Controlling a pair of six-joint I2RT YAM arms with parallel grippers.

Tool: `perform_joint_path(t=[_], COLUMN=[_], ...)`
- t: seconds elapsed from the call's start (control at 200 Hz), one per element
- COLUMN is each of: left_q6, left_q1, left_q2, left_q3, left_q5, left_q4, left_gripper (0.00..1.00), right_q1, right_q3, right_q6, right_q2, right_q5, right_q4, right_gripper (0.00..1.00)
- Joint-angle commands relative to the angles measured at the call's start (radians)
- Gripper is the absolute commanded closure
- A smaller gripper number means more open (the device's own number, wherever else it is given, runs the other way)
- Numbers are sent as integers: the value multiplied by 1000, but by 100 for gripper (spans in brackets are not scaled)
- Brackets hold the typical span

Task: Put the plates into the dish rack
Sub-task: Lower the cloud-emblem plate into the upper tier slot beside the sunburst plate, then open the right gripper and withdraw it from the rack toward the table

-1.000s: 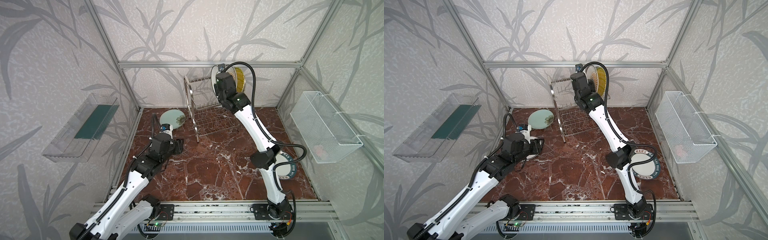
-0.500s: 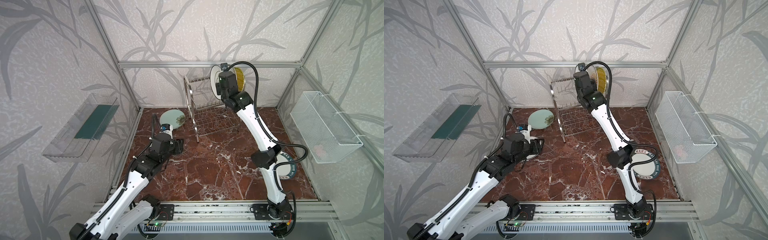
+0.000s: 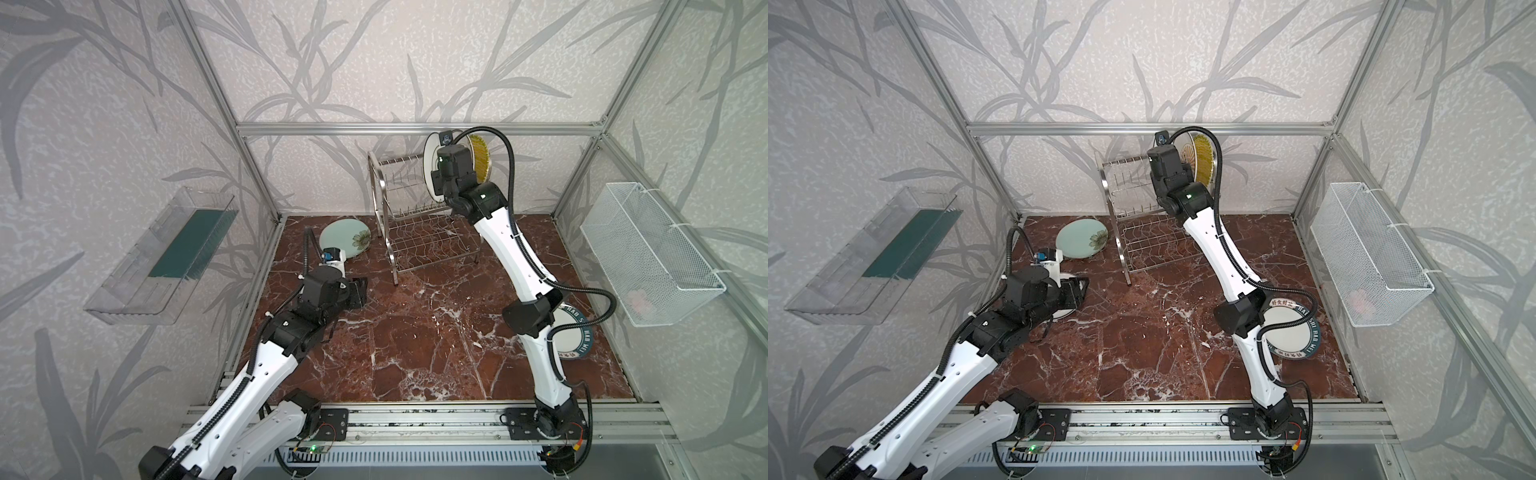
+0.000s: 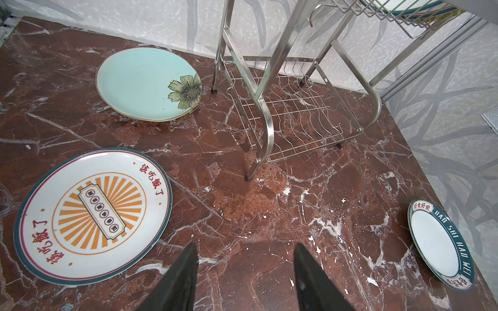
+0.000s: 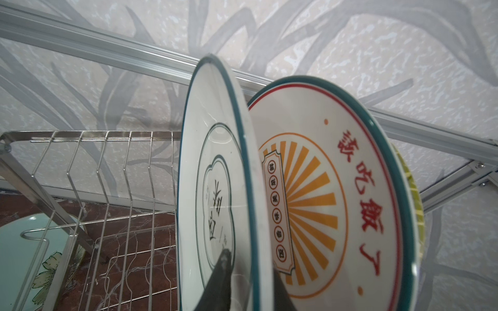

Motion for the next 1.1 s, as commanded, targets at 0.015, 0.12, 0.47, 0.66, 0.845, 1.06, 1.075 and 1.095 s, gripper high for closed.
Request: perform_joint_path(t=[0.015,0.12,0.47,0.66,0.845,1.06,1.075,1.095], left_q6=[0,0,-9,-11,-12,-33,-34,-34], left_q1=[5,4,5,5,5,5,5,4], left_q2=[-10,-10,-8,-4,8,2,2,4], left_q3=[6,8,12,17,34,29,29,28], left_q5=[2,6,14,16,7,-61,-62,-64], left_q4=[-7,-9,-8,-11,-25,-18,-16,-14], left_gripper=[45,44,44,44,43,38,38,38], right_q1=[-5,-5,-6,-5,-5,-12,-11,-15], right_q3=[-1,11,35,35,17,-118,-129,-151], right_q6=[-2,-9,-37,-39,-32,-32,-31,-27], right_q2=[-18,-22,-86,-143,-220,-357,-364,-380], right_q5=[-12,-11,-27,-54,-61,-73,-76,-81], right_q4=[-18,-20,-12,-15,-33,-38,-37,-37], right_gripper=[75,68,44,35,27,21,21,20])
